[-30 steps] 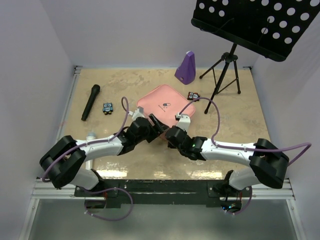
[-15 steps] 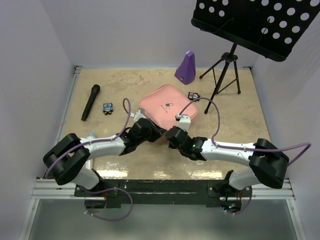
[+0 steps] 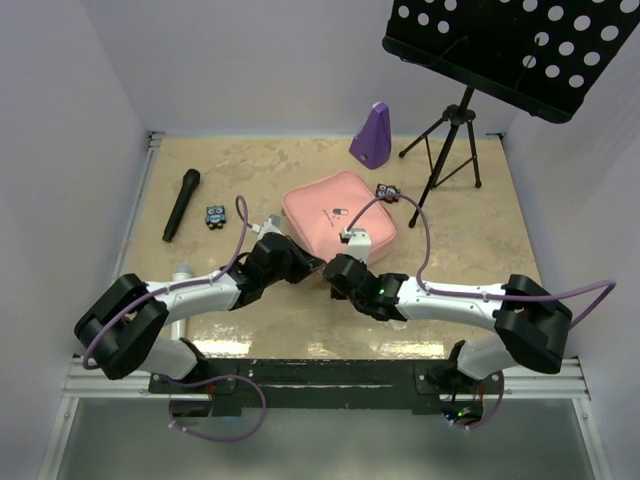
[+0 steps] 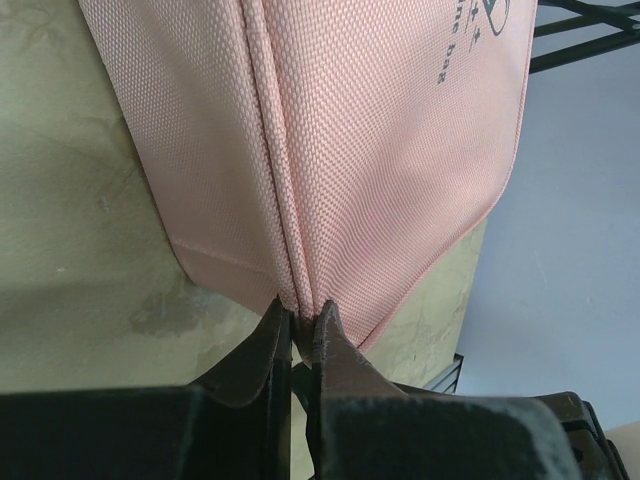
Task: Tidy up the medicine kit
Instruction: Zip the medicine box at the center of the board.
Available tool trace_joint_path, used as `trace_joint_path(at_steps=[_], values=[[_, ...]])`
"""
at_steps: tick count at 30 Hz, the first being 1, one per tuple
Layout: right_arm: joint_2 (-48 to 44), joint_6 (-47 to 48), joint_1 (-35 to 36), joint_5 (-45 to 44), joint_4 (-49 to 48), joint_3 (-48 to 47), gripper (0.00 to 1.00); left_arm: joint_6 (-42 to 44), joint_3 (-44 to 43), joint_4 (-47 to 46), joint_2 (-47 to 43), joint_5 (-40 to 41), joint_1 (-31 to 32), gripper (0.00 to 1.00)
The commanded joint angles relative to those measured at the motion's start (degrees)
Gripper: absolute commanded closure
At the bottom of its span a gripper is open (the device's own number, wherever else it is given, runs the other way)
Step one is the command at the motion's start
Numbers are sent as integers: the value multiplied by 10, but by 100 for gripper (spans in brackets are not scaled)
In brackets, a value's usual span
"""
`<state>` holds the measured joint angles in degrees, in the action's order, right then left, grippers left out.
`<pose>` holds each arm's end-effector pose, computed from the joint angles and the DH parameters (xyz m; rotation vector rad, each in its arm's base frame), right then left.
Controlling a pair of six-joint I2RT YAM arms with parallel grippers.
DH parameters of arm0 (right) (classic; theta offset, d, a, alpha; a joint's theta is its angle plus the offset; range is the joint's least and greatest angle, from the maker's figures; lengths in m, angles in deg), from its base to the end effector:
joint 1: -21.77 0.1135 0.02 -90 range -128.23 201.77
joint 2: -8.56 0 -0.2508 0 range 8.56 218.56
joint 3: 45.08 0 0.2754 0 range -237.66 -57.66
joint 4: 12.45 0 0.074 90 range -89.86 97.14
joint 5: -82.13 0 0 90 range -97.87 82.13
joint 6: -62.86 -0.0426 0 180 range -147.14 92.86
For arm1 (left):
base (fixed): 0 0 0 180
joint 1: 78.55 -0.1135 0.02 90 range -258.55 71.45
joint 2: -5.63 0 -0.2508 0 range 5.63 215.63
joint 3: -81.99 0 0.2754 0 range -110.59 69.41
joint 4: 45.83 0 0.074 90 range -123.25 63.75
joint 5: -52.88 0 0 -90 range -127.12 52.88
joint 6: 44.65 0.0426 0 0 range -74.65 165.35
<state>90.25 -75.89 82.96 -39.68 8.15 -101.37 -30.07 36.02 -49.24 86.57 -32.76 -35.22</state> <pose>0.1686 0.2600 0.1643 0.0137 2.2551 0.3747 0.2244 -0.2072 0.1424 -0.6952 2.2368 -1.0818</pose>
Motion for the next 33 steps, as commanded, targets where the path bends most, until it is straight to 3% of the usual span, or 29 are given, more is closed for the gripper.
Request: trace_joint_path(at_steps=[1,33], values=[[3,26,-3,-39,74,-20,100,64,-3,30,-40,46,-56,100],[12,-14,-3,-60,131,-35,100,180,29,111,-134,-32,-181,100]])
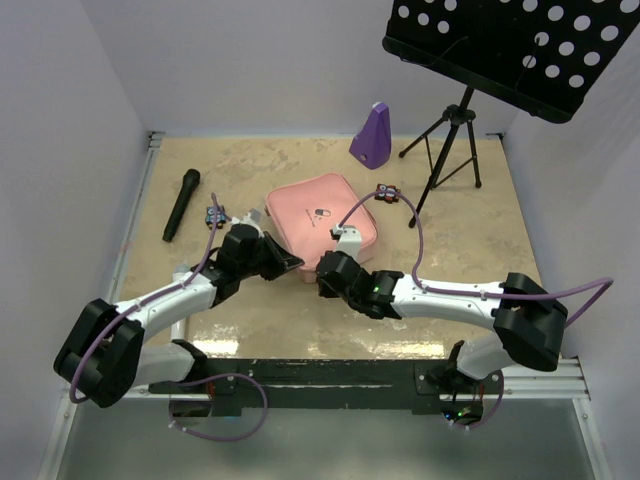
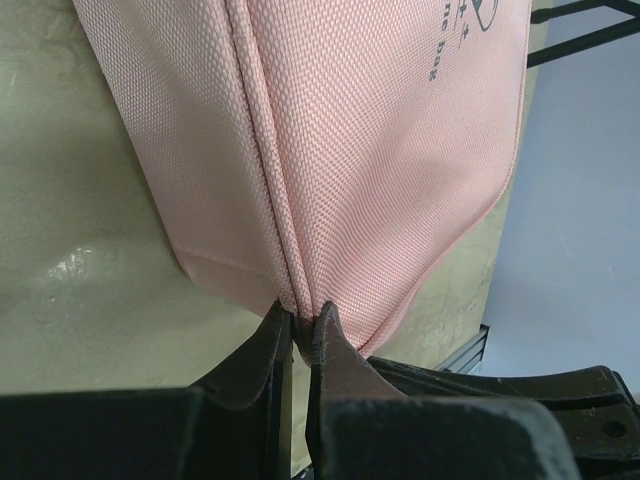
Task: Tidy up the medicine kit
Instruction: Zip the medicine box at the center of the board.
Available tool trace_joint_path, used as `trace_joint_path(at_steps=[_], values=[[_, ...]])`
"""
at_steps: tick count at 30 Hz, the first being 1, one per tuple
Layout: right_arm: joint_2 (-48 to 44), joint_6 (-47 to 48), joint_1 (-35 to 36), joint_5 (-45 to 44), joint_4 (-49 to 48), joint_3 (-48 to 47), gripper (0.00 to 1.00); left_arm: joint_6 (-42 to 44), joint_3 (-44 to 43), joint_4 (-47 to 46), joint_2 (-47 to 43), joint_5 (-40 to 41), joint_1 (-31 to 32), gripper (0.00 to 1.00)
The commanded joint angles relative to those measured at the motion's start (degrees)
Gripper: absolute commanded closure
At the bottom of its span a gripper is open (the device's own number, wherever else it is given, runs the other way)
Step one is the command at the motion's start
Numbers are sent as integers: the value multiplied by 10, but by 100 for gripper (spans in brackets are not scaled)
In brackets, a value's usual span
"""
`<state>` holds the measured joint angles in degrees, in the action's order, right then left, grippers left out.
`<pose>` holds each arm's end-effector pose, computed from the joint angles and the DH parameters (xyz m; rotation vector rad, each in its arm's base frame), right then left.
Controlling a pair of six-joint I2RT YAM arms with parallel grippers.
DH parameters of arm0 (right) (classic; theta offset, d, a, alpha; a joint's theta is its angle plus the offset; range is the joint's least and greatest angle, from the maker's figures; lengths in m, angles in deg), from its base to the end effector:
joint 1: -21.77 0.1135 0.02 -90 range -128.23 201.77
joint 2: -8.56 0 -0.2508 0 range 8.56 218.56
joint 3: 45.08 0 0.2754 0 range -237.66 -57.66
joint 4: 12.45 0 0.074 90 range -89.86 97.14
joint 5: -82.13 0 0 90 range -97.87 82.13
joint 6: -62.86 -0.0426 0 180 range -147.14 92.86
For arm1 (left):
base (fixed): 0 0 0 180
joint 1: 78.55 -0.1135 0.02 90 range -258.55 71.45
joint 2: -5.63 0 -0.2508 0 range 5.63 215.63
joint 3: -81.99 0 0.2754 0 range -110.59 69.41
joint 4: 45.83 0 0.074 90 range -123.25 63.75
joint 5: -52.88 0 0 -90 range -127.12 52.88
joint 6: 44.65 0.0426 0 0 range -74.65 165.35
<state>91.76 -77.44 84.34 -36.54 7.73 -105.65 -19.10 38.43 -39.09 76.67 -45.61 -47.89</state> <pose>0.1684 0.2801 0.1809 0.0092 2.2564 0.4993 0.2367 -0.1476 0.1583 -0.6021 2.3040 -1.0485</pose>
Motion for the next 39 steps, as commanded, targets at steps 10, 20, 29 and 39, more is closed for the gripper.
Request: trace_joint_path(at_steps=[10,20,29,39], values=[[21,-8,-17,-88,119,15,100,114,26,49,-72,67,-103,100],[4,-28,-54,-75,95,46,100,176,39,104,-103,23,-185,100],[-12,-28,-87,-61,73,67,100,215,37,120,-109,-17,-259,100],[-31,-21,-90,-43,64,77,100,230,7,121,-86,-52,-307,90]])
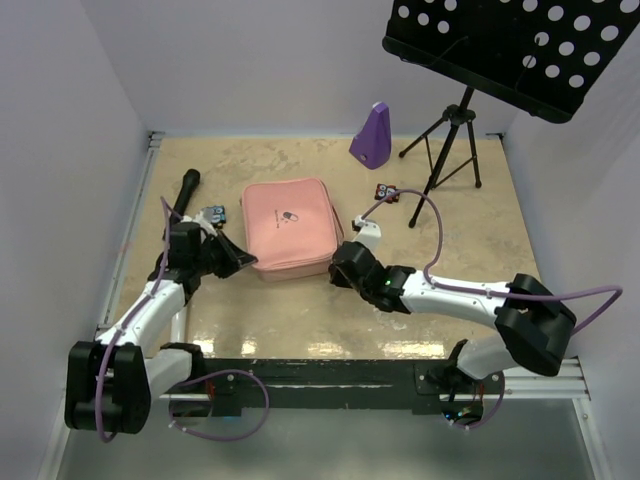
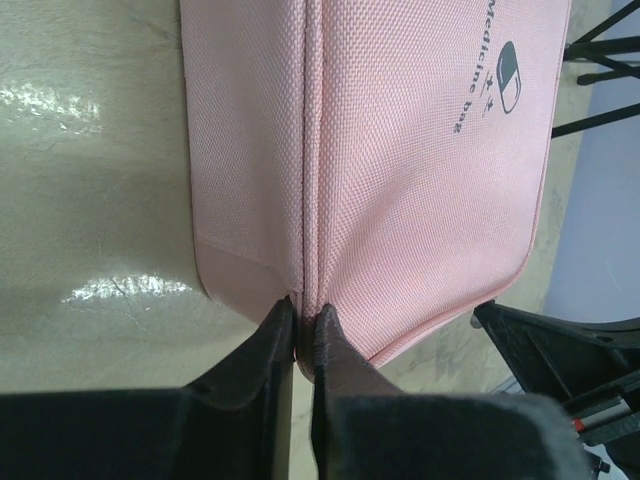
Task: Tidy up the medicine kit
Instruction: Zip the medicine box at the center of the board.
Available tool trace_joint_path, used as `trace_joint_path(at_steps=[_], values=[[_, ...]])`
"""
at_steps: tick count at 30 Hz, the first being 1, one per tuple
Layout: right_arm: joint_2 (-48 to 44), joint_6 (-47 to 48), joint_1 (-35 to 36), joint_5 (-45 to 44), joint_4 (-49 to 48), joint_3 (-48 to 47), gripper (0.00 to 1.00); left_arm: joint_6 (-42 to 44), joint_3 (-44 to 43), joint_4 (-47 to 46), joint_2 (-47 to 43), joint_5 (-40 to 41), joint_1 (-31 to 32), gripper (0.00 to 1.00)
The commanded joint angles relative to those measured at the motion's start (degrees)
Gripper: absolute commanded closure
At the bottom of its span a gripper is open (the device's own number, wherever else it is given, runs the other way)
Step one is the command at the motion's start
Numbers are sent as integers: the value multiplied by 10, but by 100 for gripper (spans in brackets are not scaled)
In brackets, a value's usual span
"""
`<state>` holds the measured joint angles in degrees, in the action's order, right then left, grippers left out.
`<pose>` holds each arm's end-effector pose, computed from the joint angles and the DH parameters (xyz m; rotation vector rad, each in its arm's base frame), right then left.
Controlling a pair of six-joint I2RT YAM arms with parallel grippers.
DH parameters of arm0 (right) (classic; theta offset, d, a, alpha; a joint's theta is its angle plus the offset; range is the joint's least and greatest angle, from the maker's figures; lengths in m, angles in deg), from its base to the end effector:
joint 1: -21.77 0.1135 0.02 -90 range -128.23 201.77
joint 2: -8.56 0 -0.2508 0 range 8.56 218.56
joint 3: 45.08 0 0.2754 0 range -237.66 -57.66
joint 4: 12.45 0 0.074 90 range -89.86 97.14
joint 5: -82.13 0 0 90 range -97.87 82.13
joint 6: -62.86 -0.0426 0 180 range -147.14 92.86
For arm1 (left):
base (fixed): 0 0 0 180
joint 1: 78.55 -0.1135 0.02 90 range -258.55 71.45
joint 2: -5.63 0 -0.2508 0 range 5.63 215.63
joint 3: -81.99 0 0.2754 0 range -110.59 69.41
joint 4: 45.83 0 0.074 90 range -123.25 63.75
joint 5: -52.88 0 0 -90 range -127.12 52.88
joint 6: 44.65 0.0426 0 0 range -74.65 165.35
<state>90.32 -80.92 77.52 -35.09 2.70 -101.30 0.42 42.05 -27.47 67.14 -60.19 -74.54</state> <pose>0.1947 0.2514 0.1700 0.2090 2.2296 0.5235 0.2415 -0.0337 0.1600 -0.6126 2.2837 -0.8926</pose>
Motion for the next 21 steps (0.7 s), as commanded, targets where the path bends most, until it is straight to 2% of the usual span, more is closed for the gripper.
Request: trace_joint_path(at_steps=[1,3,5,8,13,15,17,21], values=[[-19,15,-22,-53,112,36,100,36,-34,-1,10,82,-40,81],[-25,15,-21,-46,110,40,100,37,-45,-13,10,65,-40,61],[-28,16,-20,-44,109,41,100,35,-59,-18,10,51,-40,45],[-31,17,-20,-44,107,40,100,31,-77,-10,0,40,-40,33],[-31,22,-19,-41,101,38,100,-14,-66,-23,-57,22,-36,25],[-29,25,-18,-41,97,38,100,-45,-46,-32,-91,31,-14,23],[-27,26,-18,-40,93,39,100,-76,-36,-28,-122,74,40,22],[-20,32,-18,-40,88,36,100,-169,-13,-17,-153,189,186,21]])
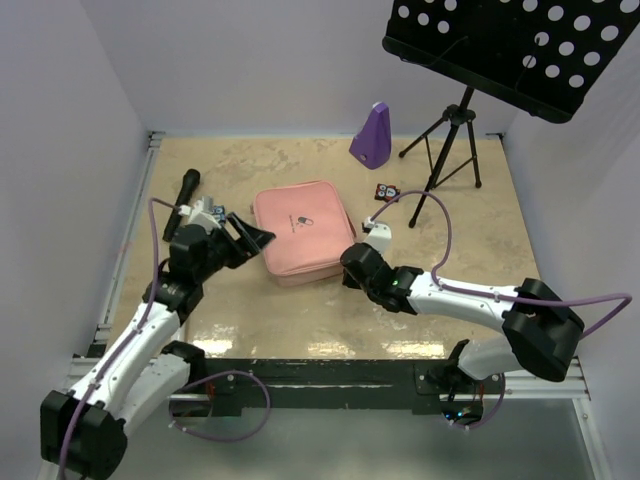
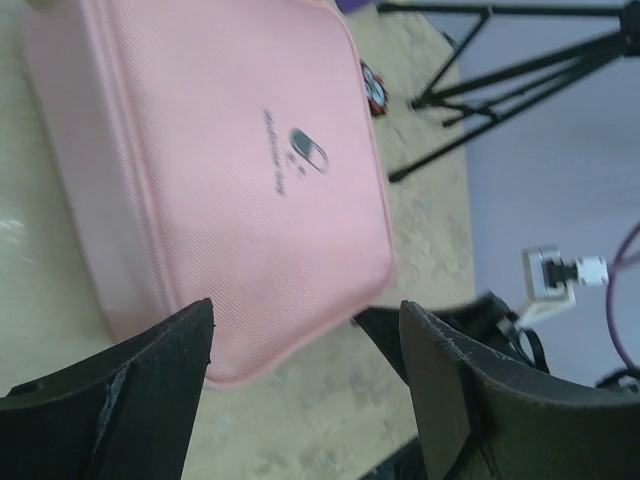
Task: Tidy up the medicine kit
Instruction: Zip the medicine box at the center of the board.
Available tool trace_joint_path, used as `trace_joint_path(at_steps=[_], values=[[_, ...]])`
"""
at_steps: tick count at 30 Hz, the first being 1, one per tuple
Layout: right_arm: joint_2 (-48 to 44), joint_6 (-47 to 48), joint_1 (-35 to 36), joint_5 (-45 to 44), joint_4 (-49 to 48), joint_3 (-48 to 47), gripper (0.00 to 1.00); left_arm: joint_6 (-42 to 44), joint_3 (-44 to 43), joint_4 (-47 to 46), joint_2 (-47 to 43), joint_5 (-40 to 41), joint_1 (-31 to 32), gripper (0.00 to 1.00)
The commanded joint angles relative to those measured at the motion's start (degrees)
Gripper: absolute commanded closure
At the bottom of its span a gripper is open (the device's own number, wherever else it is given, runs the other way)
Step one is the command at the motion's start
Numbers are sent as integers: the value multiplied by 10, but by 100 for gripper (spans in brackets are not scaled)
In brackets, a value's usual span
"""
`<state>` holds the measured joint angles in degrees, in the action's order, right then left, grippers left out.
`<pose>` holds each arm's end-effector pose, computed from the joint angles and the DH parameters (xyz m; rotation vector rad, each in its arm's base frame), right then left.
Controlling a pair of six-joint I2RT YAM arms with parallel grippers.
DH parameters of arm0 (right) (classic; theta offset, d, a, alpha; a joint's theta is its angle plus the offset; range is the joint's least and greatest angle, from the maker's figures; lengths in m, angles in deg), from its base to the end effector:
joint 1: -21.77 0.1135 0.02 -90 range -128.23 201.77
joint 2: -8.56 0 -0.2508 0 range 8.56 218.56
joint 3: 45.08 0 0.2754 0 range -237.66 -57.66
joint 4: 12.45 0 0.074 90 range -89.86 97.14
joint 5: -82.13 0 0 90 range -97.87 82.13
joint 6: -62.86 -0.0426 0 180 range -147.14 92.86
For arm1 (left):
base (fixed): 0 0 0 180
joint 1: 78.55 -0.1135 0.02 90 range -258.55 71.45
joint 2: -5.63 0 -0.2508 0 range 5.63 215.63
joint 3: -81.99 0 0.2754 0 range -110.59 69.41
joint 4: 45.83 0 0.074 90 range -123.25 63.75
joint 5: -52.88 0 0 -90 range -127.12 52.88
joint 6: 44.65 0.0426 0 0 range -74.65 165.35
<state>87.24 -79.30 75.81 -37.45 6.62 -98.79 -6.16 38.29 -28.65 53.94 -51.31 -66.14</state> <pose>0.1933 0.2307 0.1660 0.2137 2.2405 0.4039 0.2270 -0.0607 0.2359 -0.5261 2.0008 -0.9566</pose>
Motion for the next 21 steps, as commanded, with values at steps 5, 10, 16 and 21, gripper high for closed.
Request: trace_joint_path(at_steps=[5,10,16,21], values=[[11,22,-1,-18,48,7,100,-192,34,30,-18,194,209,21],[10,25,-1,-17,42,9,100,-235,47,-4,19,210,288,21],[4,29,-1,-12,38,13,100,-258,47,-101,120,204,336,20],[0,36,0,-9,32,19,100,-273,44,-135,145,267,341,19]])
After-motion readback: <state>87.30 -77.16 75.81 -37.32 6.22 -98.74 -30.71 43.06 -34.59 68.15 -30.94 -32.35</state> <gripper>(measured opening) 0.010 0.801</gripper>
